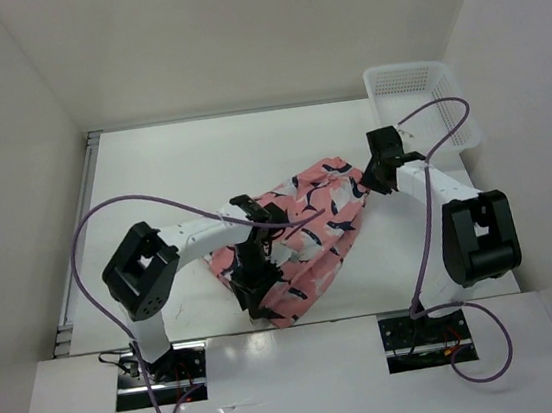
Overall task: Fold and stack the shorts
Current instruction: Fold the shorts
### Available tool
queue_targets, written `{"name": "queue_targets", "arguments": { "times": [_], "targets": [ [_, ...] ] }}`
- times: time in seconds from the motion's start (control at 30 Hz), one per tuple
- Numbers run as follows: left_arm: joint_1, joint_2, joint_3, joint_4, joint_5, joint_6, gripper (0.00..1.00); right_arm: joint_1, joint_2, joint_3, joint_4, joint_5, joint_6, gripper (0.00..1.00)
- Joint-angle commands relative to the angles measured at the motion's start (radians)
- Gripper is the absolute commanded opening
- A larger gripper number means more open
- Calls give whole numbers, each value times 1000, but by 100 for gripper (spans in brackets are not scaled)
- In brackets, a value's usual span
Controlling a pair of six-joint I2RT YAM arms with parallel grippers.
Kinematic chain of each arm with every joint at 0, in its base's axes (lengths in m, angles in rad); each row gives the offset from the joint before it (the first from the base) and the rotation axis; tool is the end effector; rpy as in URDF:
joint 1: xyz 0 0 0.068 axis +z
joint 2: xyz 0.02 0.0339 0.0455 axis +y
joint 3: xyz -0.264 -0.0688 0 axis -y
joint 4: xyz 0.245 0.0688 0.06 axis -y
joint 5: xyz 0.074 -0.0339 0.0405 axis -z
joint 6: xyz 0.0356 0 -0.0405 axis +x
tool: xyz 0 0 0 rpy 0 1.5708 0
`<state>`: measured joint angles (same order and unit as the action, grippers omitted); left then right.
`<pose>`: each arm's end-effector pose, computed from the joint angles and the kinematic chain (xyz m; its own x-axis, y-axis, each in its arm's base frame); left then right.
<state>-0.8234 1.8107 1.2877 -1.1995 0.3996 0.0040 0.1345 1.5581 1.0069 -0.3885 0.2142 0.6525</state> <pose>0.1997 -0.2359 0.1940 -0.6694 0.7277 0.1496 0.6384 0.6664 -0.3852 0.3191 0.0355 0.2125 -0.6398 0.5121 -0.5730 0.4804 0.8485 0.2219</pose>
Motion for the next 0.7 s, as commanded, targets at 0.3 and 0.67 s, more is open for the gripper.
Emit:
{"name": "queue_targets", "arguments": {
  "times": [0.3, 0.67],
  "targets": [
    [240, -128, 10, 96, -51, -4, 66, -6, -232, -5, -69, 126, -74, 47],
    [337, 99, -10, 418, -174, -4, 67, 336, -63, 15, 25, -7, -53, 0]
  ]
}}
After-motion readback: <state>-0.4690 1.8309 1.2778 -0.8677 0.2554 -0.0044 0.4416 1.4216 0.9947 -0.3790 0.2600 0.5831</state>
